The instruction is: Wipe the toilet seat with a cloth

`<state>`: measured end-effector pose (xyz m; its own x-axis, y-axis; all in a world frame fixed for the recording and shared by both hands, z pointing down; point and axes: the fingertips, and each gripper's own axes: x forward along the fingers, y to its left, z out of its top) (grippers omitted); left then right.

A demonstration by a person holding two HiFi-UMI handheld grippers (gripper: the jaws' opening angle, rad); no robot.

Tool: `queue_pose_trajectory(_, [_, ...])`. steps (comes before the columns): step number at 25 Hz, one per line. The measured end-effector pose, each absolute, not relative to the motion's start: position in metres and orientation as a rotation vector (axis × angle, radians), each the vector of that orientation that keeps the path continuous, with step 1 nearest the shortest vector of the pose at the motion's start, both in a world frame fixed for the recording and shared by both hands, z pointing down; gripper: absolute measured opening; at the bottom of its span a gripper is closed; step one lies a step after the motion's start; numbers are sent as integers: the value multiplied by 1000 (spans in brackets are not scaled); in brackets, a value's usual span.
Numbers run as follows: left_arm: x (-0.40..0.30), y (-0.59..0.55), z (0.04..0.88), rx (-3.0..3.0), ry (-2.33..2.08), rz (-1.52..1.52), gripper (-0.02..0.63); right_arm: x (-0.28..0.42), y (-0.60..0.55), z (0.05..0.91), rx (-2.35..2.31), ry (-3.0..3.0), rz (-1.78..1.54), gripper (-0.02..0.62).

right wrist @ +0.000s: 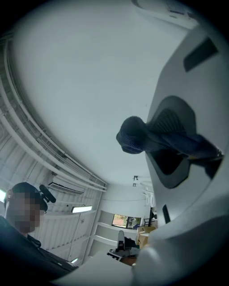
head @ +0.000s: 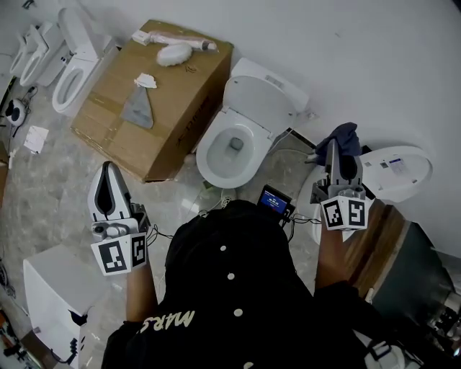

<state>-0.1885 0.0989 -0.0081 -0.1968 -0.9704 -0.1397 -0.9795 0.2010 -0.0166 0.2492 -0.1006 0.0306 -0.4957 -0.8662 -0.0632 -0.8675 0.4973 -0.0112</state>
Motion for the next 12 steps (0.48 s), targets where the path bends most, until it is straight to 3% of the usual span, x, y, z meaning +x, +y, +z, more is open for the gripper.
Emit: queue_pose_trajectory(12, [-193,95,11,-1920,2387,78,9,239,-85,28,-1526,2630,40,87])
